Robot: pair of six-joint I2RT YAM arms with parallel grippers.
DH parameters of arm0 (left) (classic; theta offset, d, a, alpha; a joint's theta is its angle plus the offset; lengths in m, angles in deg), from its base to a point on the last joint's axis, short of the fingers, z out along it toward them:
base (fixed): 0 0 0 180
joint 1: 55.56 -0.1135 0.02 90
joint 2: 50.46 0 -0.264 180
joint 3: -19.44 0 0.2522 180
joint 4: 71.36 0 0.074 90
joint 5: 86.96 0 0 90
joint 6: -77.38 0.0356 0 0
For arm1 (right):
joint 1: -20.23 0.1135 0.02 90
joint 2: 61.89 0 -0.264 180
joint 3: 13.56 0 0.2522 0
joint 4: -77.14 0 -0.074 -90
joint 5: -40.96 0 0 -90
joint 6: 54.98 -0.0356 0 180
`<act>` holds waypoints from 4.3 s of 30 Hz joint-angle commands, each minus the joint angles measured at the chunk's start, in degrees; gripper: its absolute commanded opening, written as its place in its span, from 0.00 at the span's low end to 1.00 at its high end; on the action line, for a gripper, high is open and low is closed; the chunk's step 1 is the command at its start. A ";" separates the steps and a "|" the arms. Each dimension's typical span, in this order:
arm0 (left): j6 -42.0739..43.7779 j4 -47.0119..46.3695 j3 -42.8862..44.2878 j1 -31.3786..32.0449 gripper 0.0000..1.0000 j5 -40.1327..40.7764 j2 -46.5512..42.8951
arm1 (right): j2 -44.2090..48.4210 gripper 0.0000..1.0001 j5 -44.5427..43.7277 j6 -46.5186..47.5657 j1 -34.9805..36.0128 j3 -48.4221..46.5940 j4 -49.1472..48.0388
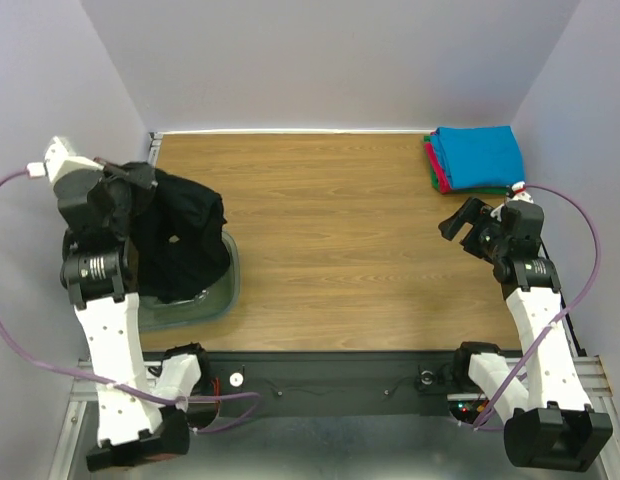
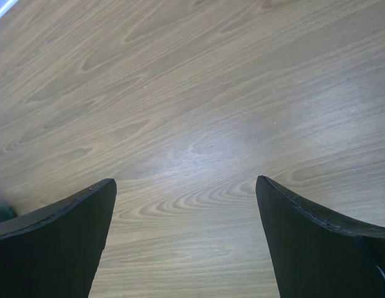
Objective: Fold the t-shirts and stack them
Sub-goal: Move the tshirt to the center of the board, then flatten the tshirt out
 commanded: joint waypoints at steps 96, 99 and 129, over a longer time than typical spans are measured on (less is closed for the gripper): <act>-6.35 -17.96 -28.11 46.91 0.00 13.46 35.34 | -64.65 0.19 -10.99 6.45 19.74 -40.84 -12.89; -7.32 -17.87 -29.69 47.88 0.00 13.28 30.07 | -67.83 0.27 -10.38 11.03 21.07 -48.16 -6.82; -5.74 -16.91 -27.68 48.14 0.00 16.88 13.35 | -56.23 0.46 -11.35 1.89 21.43 -21.79 -17.97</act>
